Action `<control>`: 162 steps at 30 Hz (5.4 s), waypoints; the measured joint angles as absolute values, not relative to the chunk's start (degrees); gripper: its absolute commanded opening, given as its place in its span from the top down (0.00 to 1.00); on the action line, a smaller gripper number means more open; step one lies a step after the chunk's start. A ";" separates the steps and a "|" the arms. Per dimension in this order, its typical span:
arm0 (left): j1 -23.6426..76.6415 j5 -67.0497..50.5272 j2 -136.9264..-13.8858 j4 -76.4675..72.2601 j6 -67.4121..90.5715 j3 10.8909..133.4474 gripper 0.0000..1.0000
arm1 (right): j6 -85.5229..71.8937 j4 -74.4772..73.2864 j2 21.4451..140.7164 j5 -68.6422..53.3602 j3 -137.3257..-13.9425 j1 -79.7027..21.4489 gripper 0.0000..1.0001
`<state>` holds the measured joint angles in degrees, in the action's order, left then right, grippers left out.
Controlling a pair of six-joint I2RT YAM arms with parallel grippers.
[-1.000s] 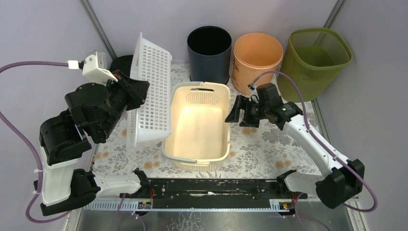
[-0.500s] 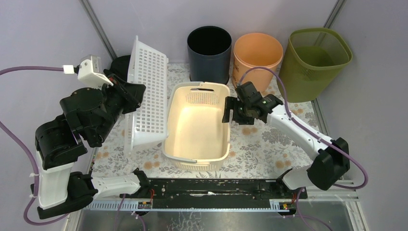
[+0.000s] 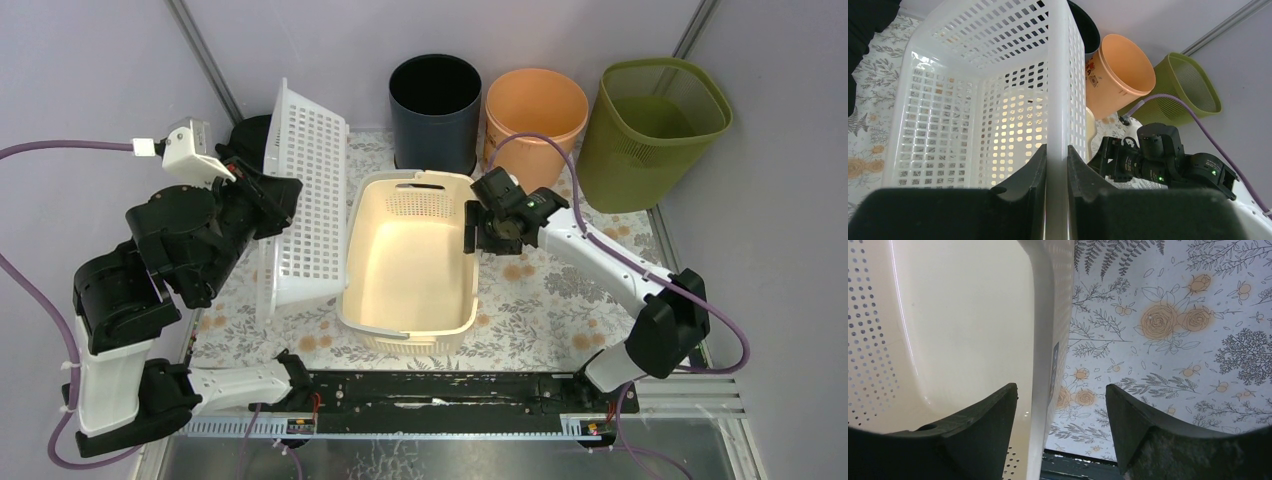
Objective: Turn the large container upside down
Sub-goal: Pick up the container from the center of the board, then place the container at the center of the board.
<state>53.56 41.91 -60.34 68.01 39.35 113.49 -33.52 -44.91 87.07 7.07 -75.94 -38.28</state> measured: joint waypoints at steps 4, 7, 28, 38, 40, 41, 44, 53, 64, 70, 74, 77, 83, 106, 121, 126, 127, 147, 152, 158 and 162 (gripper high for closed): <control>53.56 41.91 -60.12 68.14 39.33 113.19 0.80 | -33.98 -45.06 87.61 8.23 -75.94 -39.97 0.33; 53.56 41.91 -59.96 68.16 39.35 113.01 0.81 | -34.54 -45.17 87.81 9.10 -75.94 -41.15 0.39; 53.56 41.85 -59.20 68.23 39.38 112.33 0.82 | -36.21 -44.53 89.47 10.07 -75.96 -42.13 0.79; 53.56 41.82 -59.16 68.27 39.42 112.01 0.82 | -37.45 -45.25 89.56 11.31 -76.62 -42.11 0.89; 53.56 41.82 -59.16 68.27 39.44 111.96 0.82 | -37.41 -45.69 89.56 11.31 -76.93 -42.13 0.89; 53.56 41.82 -59.13 68.25 39.44 111.96 0.82 | -37.41 -45.91 89.56 11.29 -77.14 -42.13 0.90; 53.56 41.82 -59.13 68.25 39.46 111.94 0.82 | -37.34 -46.48 89.54 11.05 -78.08 -42.11 0.90; 53.56 41.78 -59.20 68.25 39.51 111.33 0.82 | -36.45 -48.66 87.68 10.94 -80.53 -42.13 0.90; 53.56 41.52 -59.44 68.25 39.51 110.74 0.82 | -35.57 -52.12 84.86 11.40 -81.76 -42.13 0.89; 53.56 41.41 -59.72 68.25 39.53 110.72 0.82 | -34.46 -54.92 83.50 12.47 -83.22 -42.13 0.88; 53.56 41.39 -59.88 68.25 39.53 110.72 0.82 | -33.85 -56.18 82.87 13.10 -83.72 -42.11 0.89; 53.56 41.36 -59.99 68.25 39.53 110.72 0.83 | -33.17 -56.95 82.08 13.28 -83.72 -41.60 0.89; 53.56 41.34 -60.45 68.23 39.55 110.61 0.83 | -30.20 -58.24 79.05 12.36 -83.11 -36.49 0.88; 53.56 39.16 -64.42 68.12 39.27 110.10 0.82 | -20.29 -57.74 70.91 7.07 -75.59 -15.03 0.61; 53.56 38.06 -64.01 67.68 39.24 106.94 0.83 | -18.92 -54.41 69.82 6.85 -65.60 -11.18 0.60; 53.56 37.28 -64.01 67.33 39.27 106.00 0.83 | -18.00 -52.73 69.80 6.28 -63.61 -8.40 0.51; 53.56 37.17 -64.01 67.18 39.27 105.71 0.83 | -17.87 -52.53 69.80 6.20 -63.44 -7.86 0.45; 52.88 28.77 -64.95 57.39 40.45 94.19 0.83 | -18.94 -53.25 65.04 -8.45 -74.43 -6.59 0.21; 49.47 22.98 -64.64 52.86 41.58 89.12 0.84 | -19.99 -53.19 65.87 -14.02 -74.37 -6.76 0.21; 41.82 13.37 -62.87 46.17 43.66 80.99 0.87 | -20.25 -53.19 65.91 -16.56 -74.06 -7.07 0.21; 39.07 9.50 -61.69 42.28 44.95 76.64 0.87 | -20.25 -53.23 65.91 -17.50 -74.04 -7.09 0.21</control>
<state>39.07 9.50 -61.69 42.28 44.95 76.64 -20.25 -53.23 65.91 -17.50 -74.04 -7.09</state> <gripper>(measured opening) 0.218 0.787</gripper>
